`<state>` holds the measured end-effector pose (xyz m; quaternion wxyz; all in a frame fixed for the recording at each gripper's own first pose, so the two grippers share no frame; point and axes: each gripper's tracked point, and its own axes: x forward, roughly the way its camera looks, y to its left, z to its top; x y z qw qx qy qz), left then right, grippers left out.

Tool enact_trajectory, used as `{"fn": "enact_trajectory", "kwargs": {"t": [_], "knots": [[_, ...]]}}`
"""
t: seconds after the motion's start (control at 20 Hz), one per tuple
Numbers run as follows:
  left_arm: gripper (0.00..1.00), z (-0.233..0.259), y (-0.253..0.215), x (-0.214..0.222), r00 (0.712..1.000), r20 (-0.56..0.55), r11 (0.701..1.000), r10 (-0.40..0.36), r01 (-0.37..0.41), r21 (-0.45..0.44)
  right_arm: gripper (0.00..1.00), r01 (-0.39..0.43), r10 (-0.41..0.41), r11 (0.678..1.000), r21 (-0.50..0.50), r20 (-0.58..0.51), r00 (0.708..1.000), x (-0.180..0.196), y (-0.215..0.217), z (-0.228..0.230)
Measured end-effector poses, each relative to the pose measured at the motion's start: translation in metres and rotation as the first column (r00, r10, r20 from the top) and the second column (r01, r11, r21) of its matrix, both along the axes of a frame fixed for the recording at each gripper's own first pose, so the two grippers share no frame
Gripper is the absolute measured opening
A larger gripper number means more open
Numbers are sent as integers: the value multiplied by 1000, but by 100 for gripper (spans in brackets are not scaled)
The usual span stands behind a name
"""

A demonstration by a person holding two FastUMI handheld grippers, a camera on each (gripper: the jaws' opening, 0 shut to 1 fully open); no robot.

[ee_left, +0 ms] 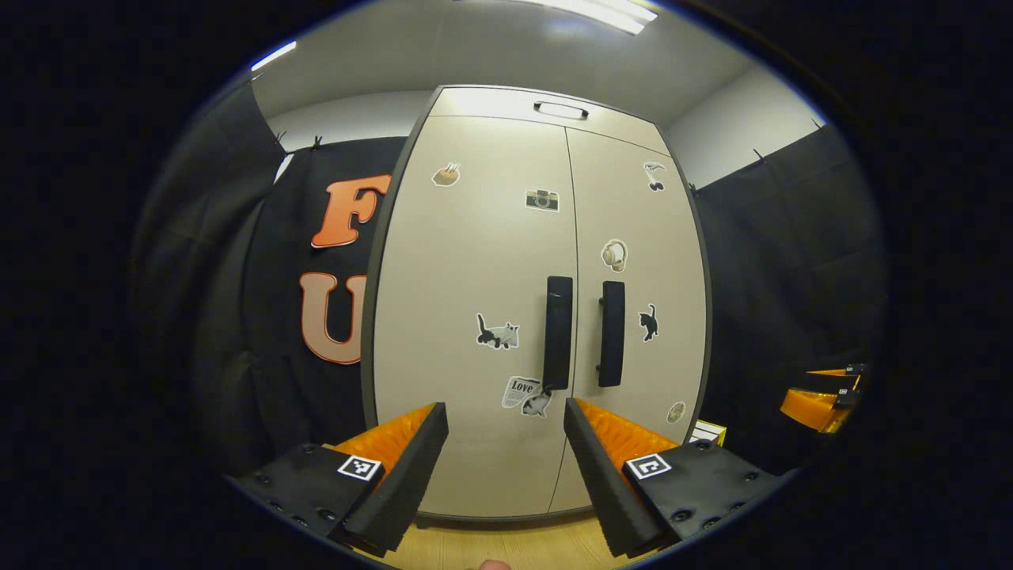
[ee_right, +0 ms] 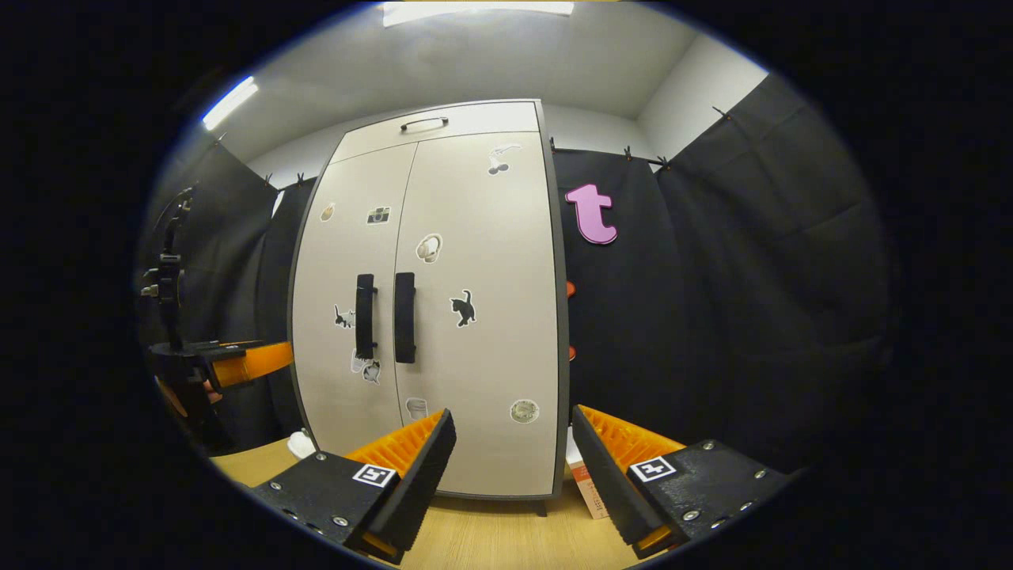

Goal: Grab one shoe with the right hand and put it into the shoe cabinet, grab the other shoe with the left hand and put it into the shoe cabinet; then close the right door with the right hand and the left door with the left hand.

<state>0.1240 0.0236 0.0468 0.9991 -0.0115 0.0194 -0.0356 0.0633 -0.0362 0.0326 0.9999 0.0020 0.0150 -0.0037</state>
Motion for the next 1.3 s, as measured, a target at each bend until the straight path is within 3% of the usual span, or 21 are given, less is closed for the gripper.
{"fn": "enact_trajectory", "kwargs": {"t": [0.6, 1.3], "knots": [[97, -11, 16, -23, 999, -32, 999, 27, -28, -43, 92, -9, 10, 999, 33, -37, 999, -13, 7, -13], [97, -12, 22, -23, 999, -21, 999, 36, -36, 2, 92, -1, 2, 999, 35, -19, 1000, -14, 7, -8]]}}
